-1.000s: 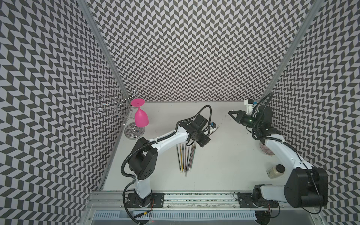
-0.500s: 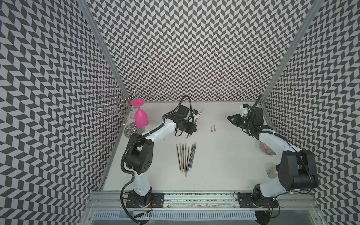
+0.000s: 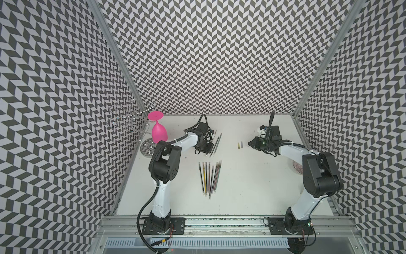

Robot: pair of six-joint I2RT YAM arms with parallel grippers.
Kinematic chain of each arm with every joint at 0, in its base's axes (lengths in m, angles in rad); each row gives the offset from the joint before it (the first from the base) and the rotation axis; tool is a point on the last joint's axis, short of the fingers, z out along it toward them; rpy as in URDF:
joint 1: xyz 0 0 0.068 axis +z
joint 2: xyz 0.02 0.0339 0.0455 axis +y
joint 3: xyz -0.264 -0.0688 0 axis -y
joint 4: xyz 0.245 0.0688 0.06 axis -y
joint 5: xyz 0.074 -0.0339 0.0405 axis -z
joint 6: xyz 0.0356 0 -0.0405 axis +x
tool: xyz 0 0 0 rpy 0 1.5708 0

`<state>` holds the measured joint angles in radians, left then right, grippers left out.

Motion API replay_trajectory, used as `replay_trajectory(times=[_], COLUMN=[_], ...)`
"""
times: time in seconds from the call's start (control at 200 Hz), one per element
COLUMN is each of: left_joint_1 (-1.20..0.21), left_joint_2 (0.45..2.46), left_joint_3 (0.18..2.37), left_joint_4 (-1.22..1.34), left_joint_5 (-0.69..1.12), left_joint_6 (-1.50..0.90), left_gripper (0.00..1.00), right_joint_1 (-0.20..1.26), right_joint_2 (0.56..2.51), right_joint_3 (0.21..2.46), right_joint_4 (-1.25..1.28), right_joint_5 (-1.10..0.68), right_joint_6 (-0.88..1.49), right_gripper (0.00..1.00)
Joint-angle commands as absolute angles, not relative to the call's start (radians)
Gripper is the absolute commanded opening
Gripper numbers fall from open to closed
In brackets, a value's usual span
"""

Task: Remove the protective cover of the pencils
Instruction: Place the pencil at the center of the board.

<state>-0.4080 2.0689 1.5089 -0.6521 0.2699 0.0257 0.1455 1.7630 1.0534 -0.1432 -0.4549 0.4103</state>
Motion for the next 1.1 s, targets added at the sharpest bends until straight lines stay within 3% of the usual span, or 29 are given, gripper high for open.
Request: replay_trajectory(times=[0.0, 0.24, 0.516, 1.096], left_joint_1=[-0.413, -0.418, -0.425, -0.459], left_joint_2=[2.075, 2.090, 2.107, 2.004], left_joint_3=[1.546, 1.553, 1.558, 1.532], left_joint_4=[-0.674, -0.672, -0.680, -0.642], left_joint_5=[0.254, 0.267, 0.262, 0.261], left_joint_6=[0.034, 0.032, 0.038, 0.041], left_gripper=[0.09, 0.10, 0.19, 0.16], right_joint_1=[0.157, 0.167, 0.169, 0.186], right_joint_2=[1.790, 1.853, 1.892, 1.947], right_joint_3=[1.081, 1.108, 1.125, 1.186], right_joint_4=[-0.132, -0.130, -0.126, -0.164], right_joint_5=[-0.424, -0.392, -0.388, -0.359], right_joint_6=[0.384, 0.385, 0.382, 0.365], right_gripper=[0.03, 0.05, 0.06, 0.07])
